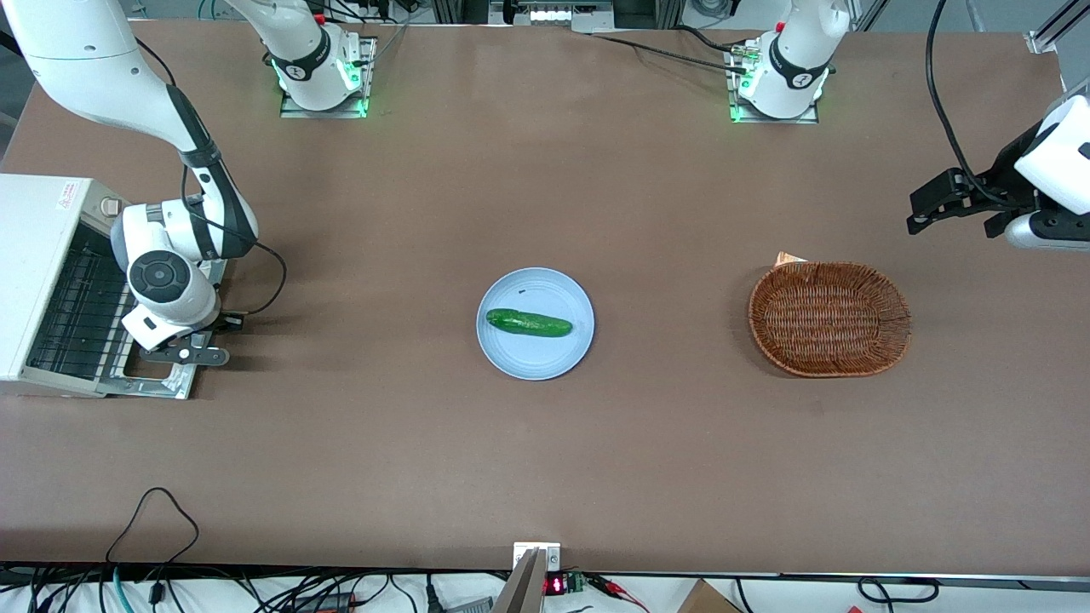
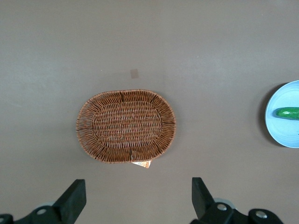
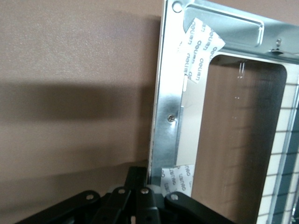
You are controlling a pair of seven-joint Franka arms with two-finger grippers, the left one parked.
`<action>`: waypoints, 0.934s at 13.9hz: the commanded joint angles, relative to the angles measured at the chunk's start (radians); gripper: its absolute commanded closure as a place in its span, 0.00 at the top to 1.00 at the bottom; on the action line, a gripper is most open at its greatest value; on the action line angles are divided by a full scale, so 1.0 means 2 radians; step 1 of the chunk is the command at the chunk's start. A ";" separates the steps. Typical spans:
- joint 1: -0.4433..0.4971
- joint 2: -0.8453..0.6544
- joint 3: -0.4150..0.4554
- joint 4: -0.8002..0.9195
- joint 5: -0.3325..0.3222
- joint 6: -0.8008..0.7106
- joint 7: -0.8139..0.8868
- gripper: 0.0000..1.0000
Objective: Open oven door with right arm only
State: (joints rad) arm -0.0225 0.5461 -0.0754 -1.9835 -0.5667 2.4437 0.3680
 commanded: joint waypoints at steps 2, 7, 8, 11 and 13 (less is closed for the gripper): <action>-0.014 0.008 0.004 0.022 -0.024 -0.002 0.032 0.01; -0.013 0.001 0.044 0.022 -0.016 -0.016 0.070 0.01; -0.013 -0.004 0.051 0.023 0.009 -0.017 0.069 0.01; -0.004 -0.031 0.060 0.023 0.032 -0.028 0.067 0.00; 0.008 -0.052 0.062 0.031 0.082 -0.038 0.063 0.00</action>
State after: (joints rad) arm -0.0225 0.5014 0.0398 -1.9252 -0.4718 2.4053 0.4968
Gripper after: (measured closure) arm 0.991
